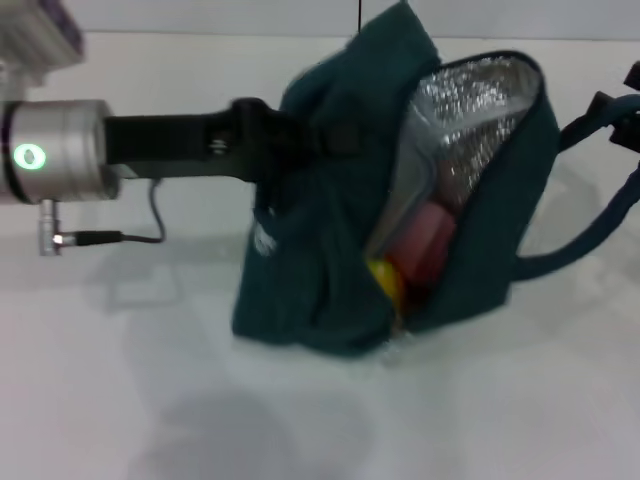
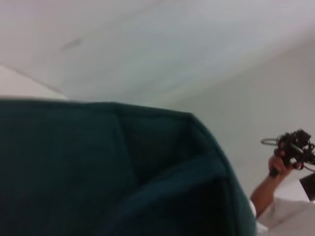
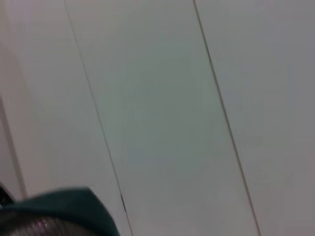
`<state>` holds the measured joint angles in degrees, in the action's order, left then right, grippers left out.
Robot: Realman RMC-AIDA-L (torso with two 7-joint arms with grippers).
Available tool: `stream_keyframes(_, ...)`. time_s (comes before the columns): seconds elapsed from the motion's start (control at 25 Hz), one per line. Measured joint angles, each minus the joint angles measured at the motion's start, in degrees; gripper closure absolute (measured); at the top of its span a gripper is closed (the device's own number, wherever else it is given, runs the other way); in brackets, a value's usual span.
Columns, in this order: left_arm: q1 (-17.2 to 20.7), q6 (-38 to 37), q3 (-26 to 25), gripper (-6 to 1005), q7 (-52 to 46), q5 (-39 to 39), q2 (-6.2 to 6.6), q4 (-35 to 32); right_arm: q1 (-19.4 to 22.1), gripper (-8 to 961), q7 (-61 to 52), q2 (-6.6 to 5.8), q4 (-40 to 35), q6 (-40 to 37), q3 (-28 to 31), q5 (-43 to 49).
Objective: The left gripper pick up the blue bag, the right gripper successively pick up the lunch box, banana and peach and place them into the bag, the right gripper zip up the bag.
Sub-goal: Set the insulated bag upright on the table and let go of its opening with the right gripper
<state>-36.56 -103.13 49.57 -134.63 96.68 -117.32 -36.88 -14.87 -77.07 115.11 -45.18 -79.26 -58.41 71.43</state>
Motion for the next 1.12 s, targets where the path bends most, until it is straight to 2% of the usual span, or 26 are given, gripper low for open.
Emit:
stream_keyframes(0.12,-0.2,0.0,-0.2,966,0.2,0.2,0.08,1.1,0.0,98,-0.1,0.00,0.0,-2.2,0.2,-0.7)
stream_keyframes(0.44,0.2,-0.9,-0.4,966,1.2,-3.1,-0.03,1.7,0.5,102,-0.1,-0.13,-0.1,-14.5,2.6,-5.8)
stream_keyframes(0.68,-0.2,10.2,-0.5,966,4.2,7.3,0.15,6.4,-0.2,105,-2.8,-0.65,1.8,-9.2,4.1,-2.7)
stream_keyframes(0.88,0.0,9.4,-0.8,966,5.3,5.7,0.33,5.1,-0.5,107,-3.0,-0.94,2.1,-8.2,5.5,-1.9)
stream_keyframes(1.12,0.0,9.3,-0.7,966,5.3,3.3,0.53,5.3,-4.0,110,-3.6,-1.42,5.8,-5.8,5.2,3.6)
